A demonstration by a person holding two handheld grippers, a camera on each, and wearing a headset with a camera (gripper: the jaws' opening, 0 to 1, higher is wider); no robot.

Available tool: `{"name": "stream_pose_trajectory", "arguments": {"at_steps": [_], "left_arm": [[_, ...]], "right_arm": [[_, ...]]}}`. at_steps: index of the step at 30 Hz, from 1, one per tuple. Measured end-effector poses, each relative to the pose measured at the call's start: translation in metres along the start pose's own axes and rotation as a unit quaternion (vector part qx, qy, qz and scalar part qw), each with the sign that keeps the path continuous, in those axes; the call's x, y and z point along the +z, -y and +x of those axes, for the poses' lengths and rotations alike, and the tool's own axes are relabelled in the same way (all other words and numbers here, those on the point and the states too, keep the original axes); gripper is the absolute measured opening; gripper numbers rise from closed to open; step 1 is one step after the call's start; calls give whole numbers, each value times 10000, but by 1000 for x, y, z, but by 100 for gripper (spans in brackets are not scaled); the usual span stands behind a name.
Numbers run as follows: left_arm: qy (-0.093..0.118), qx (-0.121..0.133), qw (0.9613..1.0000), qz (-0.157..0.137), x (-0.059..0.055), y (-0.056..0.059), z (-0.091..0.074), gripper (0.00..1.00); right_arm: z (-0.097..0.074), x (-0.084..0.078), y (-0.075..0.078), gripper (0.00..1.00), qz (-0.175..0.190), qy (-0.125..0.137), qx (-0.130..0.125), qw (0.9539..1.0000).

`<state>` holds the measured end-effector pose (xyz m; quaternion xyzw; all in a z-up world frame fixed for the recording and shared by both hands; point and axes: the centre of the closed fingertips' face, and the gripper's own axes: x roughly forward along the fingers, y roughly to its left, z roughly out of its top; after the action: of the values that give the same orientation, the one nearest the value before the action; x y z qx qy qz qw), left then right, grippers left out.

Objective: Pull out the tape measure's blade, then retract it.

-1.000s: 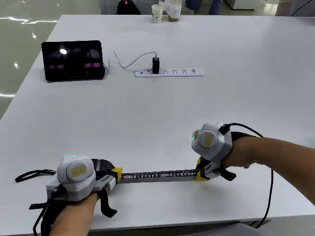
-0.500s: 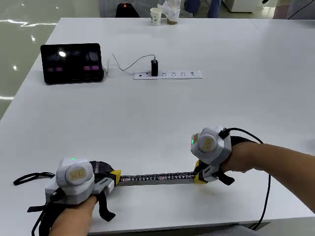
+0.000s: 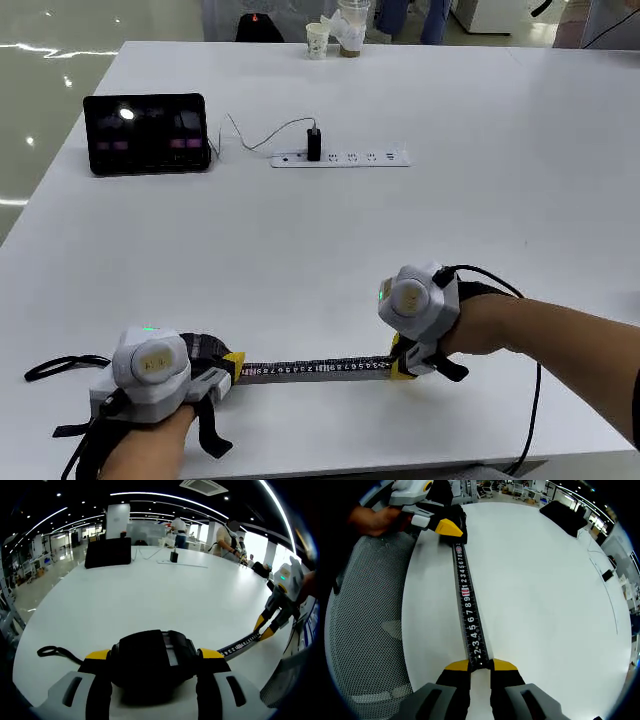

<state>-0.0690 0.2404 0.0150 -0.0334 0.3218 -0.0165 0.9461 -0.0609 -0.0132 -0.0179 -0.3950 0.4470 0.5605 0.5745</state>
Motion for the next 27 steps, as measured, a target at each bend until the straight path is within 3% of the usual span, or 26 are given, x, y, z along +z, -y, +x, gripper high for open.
{"name": "stream_pose_trajectory", "arguments": {"at_steps": [8,15,27], "left_arm": [[4,-12,10000,1,0,0,0,64],[6,-15,10000,14,-1,0,1,64],[-22,-6,10000,60,-1,0,1,63]], "right_arm": [[-1,1,0,11,-146,258,96,9995],[0,2,-1,11,-263,183,45,9995],[1,4,1,11,34,219,78,9997]]}}
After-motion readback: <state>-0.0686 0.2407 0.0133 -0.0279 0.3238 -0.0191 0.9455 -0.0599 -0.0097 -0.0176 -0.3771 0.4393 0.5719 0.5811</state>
